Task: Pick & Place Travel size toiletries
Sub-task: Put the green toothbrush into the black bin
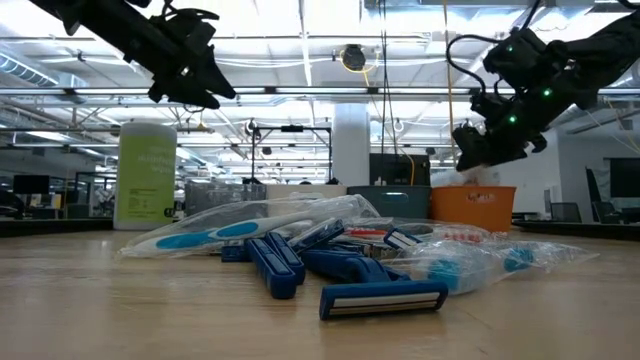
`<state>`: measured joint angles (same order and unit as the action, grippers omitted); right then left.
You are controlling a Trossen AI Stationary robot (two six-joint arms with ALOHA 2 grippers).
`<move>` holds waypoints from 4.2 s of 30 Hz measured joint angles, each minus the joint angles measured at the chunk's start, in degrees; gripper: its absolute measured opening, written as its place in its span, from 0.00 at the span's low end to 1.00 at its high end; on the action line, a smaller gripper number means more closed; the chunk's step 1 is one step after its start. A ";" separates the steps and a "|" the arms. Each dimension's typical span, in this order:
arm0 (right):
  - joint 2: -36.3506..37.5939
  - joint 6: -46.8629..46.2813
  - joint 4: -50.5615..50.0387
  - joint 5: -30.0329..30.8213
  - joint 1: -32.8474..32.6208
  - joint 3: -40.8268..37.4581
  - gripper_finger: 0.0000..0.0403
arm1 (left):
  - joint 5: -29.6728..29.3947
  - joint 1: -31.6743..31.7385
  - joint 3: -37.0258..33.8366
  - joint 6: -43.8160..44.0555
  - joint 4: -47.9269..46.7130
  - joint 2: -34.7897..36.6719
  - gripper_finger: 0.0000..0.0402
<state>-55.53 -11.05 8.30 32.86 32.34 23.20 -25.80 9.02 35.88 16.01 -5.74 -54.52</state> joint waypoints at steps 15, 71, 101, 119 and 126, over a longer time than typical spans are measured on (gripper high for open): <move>0.00 1.19 14.16 -41.16 -1.68 0.00 0.67 | 0.00 0.00 0.00 0.68 -0.04 -0.02 0.64; -33.09 8.96 16.58 -34.64 -38.71 -0.57 0.05 | 5.26 0.04 0.00 -2.71 11.65 -7.85 0.64; -6.62 28.22 20.66 -22.20 -36.11 -0.79 0.05 | 5.95 -0.04 0.00 -1.99 11.96 -7.85 0.64; -11.88 25.35 58.06 -21.28 -33.53 -6.23 0.05 | 23.36 -3.52 0.04 -14.85 57.19 -27.10 0.64; -11.91 25.22 59.54 -25.74 -33.57 -6.23 0.05 | 23.82 -5.97 3.35 -25.78 70.60 -38.70 0.64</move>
<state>-67.44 14.17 67.84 7.12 -1.23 16.97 -1.99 3.04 39.23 -9.77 64.86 -93.23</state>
